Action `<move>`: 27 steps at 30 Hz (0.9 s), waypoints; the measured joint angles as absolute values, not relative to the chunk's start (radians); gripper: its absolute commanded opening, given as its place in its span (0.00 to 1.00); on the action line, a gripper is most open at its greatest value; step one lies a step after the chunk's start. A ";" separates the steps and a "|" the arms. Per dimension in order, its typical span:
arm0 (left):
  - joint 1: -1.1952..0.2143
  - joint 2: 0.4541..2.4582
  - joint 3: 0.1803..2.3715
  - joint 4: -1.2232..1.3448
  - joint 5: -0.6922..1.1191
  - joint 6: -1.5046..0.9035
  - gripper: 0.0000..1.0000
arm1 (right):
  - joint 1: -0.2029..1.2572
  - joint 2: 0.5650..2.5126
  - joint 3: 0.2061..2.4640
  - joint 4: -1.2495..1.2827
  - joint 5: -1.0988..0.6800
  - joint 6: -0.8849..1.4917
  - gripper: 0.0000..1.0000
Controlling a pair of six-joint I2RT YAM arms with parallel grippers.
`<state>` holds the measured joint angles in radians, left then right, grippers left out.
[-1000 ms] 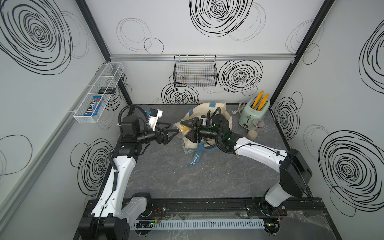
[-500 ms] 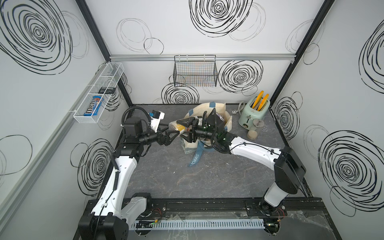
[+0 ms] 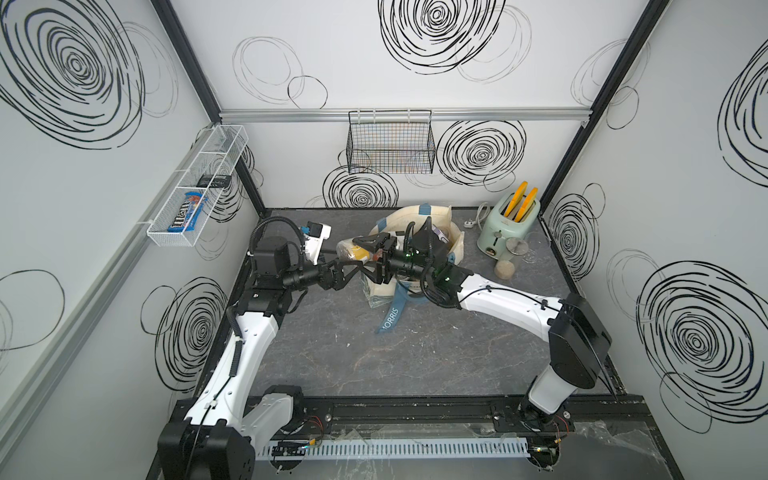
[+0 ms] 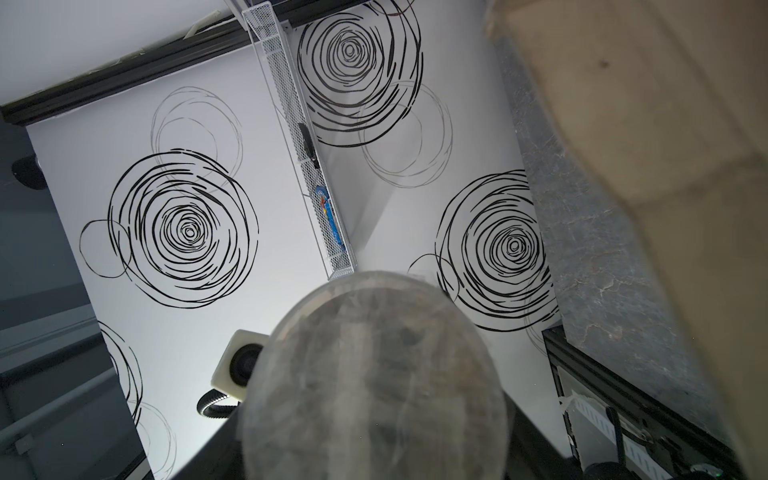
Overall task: Take out the seed jars from the canvas bag
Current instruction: Place the seed jar at the center of the board.
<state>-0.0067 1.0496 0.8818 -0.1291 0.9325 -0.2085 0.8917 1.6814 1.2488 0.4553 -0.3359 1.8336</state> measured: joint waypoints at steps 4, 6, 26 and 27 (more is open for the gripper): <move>-0.006 1.055 0.882 -0.098 0.932 -0.235 0.96 | 0.904 1.681 1.249 0.455 -0.319 1.837 0.70; -0.006 1.057 0.882 -0.093 0.929 -0.244 0.96 | 0.910 1.681 1.249 0.455 -0.313 1.840 0.70; -0.006 1.058 0.870 -0.075 0.944 -0.282 0.86 | 0.918 1.681 1.249 0.455 -0.284 1.859 0.74; -0.006 1.058 0.868 -0.073 0.947 -0.287 0.82 | 0.918 1.681 1.249 0.455 -0.283 1.859 0.74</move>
